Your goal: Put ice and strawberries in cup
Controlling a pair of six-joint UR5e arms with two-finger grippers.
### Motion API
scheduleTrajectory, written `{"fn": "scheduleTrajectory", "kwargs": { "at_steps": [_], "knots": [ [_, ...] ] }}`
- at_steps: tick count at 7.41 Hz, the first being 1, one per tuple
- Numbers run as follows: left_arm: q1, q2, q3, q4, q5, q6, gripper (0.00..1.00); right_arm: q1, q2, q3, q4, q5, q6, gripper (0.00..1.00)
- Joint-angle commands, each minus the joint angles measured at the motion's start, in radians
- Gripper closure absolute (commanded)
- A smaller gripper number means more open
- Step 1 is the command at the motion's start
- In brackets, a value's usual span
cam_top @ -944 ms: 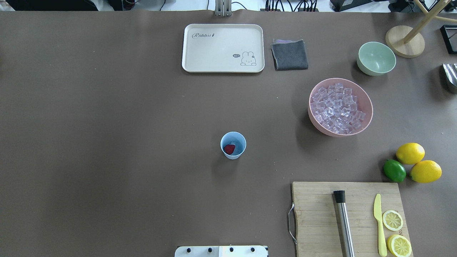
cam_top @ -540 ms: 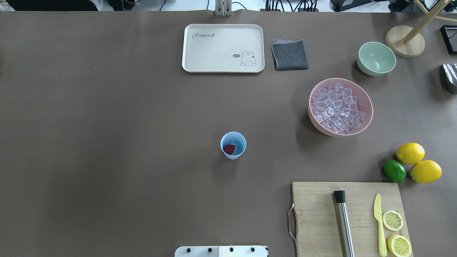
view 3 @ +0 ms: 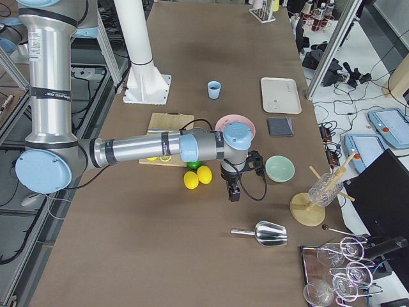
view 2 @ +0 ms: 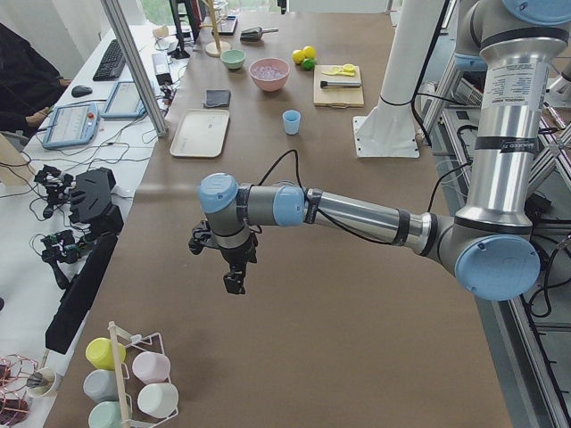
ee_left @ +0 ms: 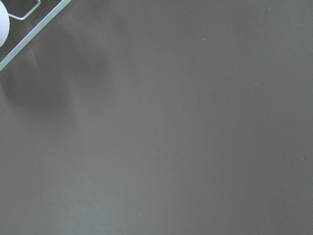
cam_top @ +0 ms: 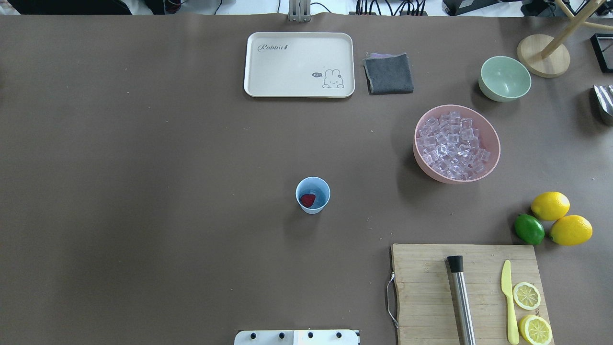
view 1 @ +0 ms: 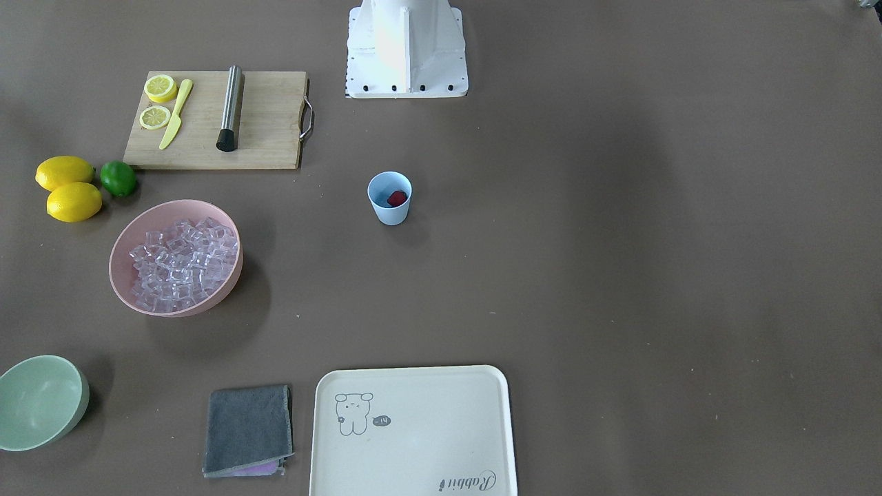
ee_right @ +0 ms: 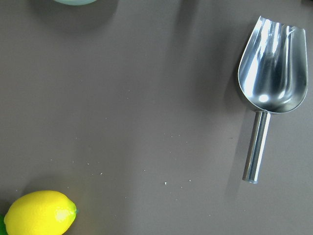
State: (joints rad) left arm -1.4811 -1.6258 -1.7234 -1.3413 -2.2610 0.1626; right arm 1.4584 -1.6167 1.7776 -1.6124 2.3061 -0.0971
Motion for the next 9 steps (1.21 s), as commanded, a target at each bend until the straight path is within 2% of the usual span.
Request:
{"fn": "scheduleTrajectory", "kwargs": {
  "at_steps": [1, 9],
  "knots": [
    [0.001, 0.000, 0.007, -0.001, 0.000, 0.002, 0.02, 0.000, 0.000, -0.001, -0.001, -0.001, 0.000, 0.00],
    [-0.001, 0.000, 0.011, -0.004, -0.011, -0.003, 0.02, 0.000, 0.001, -0.001, -0.003, -0.001, 0.004, 0.00]
  ]
}}
